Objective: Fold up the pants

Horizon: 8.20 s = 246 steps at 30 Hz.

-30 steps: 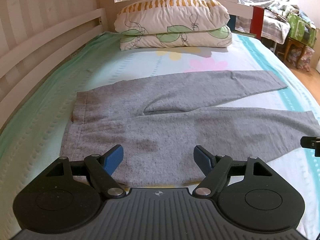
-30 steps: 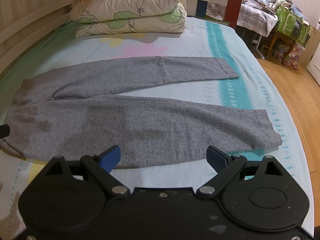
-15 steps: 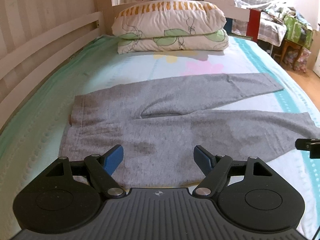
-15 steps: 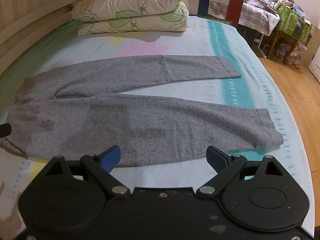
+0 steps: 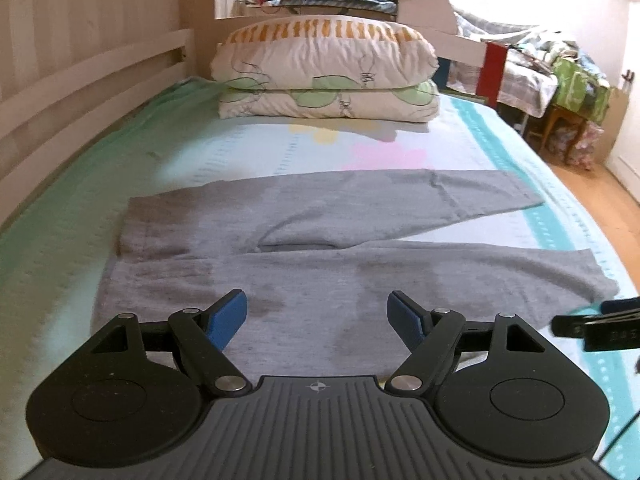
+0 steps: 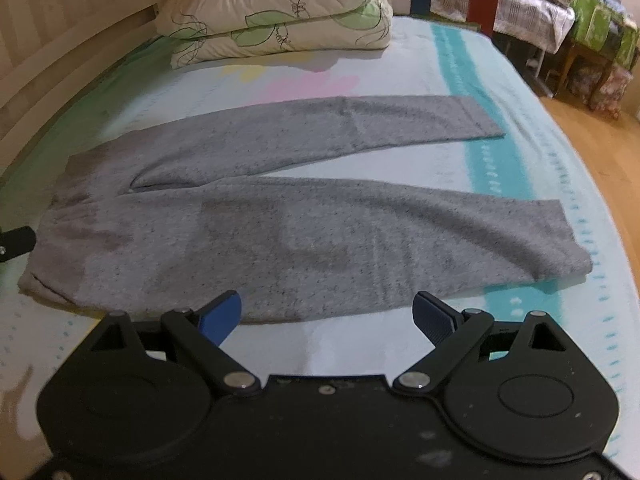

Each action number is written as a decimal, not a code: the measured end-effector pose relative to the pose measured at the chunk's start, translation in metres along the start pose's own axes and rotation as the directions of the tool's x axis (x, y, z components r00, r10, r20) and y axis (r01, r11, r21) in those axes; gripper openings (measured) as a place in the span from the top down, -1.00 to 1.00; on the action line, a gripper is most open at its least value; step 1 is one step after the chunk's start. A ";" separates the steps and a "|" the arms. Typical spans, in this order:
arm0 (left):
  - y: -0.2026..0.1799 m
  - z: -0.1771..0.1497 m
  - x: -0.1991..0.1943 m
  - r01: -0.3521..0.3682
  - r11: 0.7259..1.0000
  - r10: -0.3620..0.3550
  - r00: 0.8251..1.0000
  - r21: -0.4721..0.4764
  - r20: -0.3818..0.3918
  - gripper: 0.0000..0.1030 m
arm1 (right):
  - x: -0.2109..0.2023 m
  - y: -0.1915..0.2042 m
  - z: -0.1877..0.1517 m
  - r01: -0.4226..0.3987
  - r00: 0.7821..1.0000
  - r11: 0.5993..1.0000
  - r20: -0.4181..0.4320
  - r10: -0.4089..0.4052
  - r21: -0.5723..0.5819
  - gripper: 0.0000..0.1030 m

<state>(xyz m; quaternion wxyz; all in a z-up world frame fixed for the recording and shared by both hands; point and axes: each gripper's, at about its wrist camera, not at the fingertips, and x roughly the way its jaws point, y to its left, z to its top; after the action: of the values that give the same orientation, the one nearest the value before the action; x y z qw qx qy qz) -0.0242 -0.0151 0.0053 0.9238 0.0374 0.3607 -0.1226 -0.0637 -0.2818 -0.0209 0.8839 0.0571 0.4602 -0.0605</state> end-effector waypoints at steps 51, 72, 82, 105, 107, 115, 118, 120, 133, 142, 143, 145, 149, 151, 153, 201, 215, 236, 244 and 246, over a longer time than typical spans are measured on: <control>-0.017 -0.006 0.048 0.084 0.992 -0.081 0.996 0.091 -0.032 -0.46 | 0.088 -0.050 0.022 0.104 0.993 0.992 0.045 -0.108 0.077 -0.82; -0.031 -0.006 0.190 0.020 0.984 0.019 0.977 0.178 -0.213 -0.45 | 0.190 -0.301 0.074 0.300 0.949 0.906 -0.001 -0.314 0.298 -0.80; -0.033 -0.016 0.211 0.016 0.986 0.029 0.963 0.165 -0.267 -0.45 | 0.200 -0.322 0.066 0.198 0.978 0.951 0.014 -0.208 0.236 -0.65; -0.023 -0.025 0.216 -0.015 0.988 0.049 0.974 0.151 -0.222 -0.47 | 0.203 -0.329 0.130 0.230 0.961 0.928 0.083 -0.265 0.293 0.53; -0.022 -0.025 0.215 -0.012 0.990 0.044 0.972 0.138 -0.229 -0.46 | 0.185 -0.333 0.120 0.222 0.958 0.914 0.099 -0.269 0.339 0.48; -0.022 -0.025 0.216 -0.014 0.990 0.046 0.973 0.141 -0.227 -0.47 | 0.152 -0.282 0.055 0.090 0.992 0.966 0.065 -0.109 0.242 0.53; -0.022 -0.024 0.216 -0.010 0.990 0.044 0.971 0.143 -0.236 -0.47 | 0.173 -0.280 0.038 0.158 0.987 0.949 -0.033 -0.155 0.273 0.66; -0.021 -0.022 0.216 -0.002 0.989 0.039 0.968 0.149 -0.248 -0.44 | 0.172 -0.286 0.037 0.149 0.988 0.929 -0.012 -0.154 0.339 0.72; -0.014 0.054 0.251 -0.004 0.993 0.027 0.980 0.116 -0.199 -0.36 | 0.201 -0.232 0.187 -0.034 0.993 0.983 0.117 0.013 0.183 0.49; -0.008 0.039 0.284 -0.056 0.994 0.074 0.975 0.090 -0.210 -0.38 | 0.297 -0.167 0.300 -0.031 0.998 0.997 0.060 0.026 0.077 0.39; -0.010 0.036 0.283 -0.059 0.992 0.081 0.976 0.112 -0.200 -0.39 | 0.310 -0.155 0.312 -0.027 0.999 0.998 0.048 0.024 0.060 0.38; -0.011 0.033 0.283 -0.060 0.992 0.081 0.979 0.115 -0.189 -0.39 | 0.328 -0.135 0.328 -0.028 0.999 0.999 0.029 0.027 0.029 0.36; -0.008 0.032 0.283 -0.051 0.994 0.070 0.979 0.099 -0.190 -0.39 | 0.370 -0.097 0.356 -0.016 0.999 1.000 -0.050 0.015 -0.003 0.32; -0.010 0.034 0.284 -0.051 0.994 0.069 0.980 0.097 -0.188 -0.39 | 0.387 -0.082 0.365 0.007 0.996 1.000 -0.084 -0.008 -0.005 0.31; -0.007 0.034 0.283 -0.048 0.994 0.065 0.981 0.097 -0.184 -0.39 | 0.398 -0.074 0.368 0.033 0.994 0.999 -0.103 -0.035 -0.021 0.28; -0.039 0.148 0.416 0.073 0.995 -0.060 0.982 0.070 -0.177 -0.40 | 0.331 -0.059 0.282 -0.169 0.973 0.758 0.014 0.229 -0.630 0.18; -0.018 0.151 0.379 0.136 0.991 -0.137 0.978 -0.015 -0.156 -0.28 | 0.328 -0.049 0.298 -0.288 0.954 0.687 -0.134 0.270 -0.667 0.92; 0.022 0.144 0.341 0.169 0.896 -0.308 0.903 -0.410 -0.301 -0.28 | 0.234 -0.048 0.173 -0.125 0.973 0.745 0.066 0.221 -0.655 0.93; 0.017 0.149 0.358 0.146 0.897 -0.287 0.910 -0.418 -0.298 -0.28 | 0.233 -0.049 0.171 -0.117 0.972 0.759 0.083 0.221 -0.641 0.93; 0.014 0.148 0.364 0.138 0.899 -0.281 0.909 -0.415 -0.307 -0.28 | 0.233 -0.051 0.167 -0.120 0.971 0.756 0.081 0.223 -0.643 0.93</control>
<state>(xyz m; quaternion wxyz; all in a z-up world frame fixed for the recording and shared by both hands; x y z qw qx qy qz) 0.3352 -0.0972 -0.1315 0.8122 -0.1623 0.5423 -0.1408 0.1957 -0.3709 -0.1192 0.8856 -0.2065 0.3773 0.1753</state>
